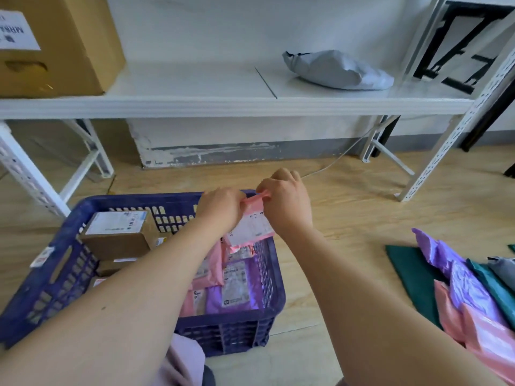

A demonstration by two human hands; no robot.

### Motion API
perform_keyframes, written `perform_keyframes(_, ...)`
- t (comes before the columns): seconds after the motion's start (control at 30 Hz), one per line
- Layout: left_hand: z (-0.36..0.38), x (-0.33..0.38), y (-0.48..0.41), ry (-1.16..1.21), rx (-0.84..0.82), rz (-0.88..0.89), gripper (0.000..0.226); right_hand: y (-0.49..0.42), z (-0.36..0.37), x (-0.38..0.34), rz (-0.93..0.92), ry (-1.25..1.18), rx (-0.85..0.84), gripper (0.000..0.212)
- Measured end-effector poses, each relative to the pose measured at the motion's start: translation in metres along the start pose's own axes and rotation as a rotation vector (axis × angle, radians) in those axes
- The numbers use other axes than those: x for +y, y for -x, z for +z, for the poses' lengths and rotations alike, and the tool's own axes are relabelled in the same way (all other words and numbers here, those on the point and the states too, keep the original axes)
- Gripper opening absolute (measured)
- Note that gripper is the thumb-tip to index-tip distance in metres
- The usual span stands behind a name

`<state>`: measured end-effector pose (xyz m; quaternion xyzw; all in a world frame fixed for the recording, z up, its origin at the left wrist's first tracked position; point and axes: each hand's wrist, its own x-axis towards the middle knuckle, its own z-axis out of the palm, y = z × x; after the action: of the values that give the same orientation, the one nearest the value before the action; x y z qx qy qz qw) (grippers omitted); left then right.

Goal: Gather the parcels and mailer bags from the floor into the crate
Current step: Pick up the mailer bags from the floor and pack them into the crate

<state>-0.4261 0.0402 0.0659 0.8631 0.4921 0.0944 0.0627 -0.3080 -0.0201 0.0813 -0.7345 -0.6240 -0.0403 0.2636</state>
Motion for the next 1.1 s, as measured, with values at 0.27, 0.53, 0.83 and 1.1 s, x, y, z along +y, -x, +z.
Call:
perform_keyframes(0.27, 0.012, -0.058, -0.004, 0.443, -0.058, -0.589, 0.026, -0.011, 0.031, -0.011, 0.19, -0.155, -0.02, 0.052)
perform_keyframes(0.53, 0.05, -0.084, -0.014, 0.727, -0.099, -0.899, 0.023, -0.011, 0.081, 0.0, 0.209, -0.156, -0.334, 0.053)
perform_keyframes(0.83, 0.136, -0.085, -0.014, 0.914, -0.272, -1.018, 0.031, -0.007, 0.141, 0.008, 0.231, -0.047, -0.66, 0.058)
perform_keyframes(1.1, 0.194, -0.079, -0.02, 0.858, -0.361, -0.935, 0.023, 0.007, 0.193, 0.018, 0.265, 0.113, -0.872, 0.047)
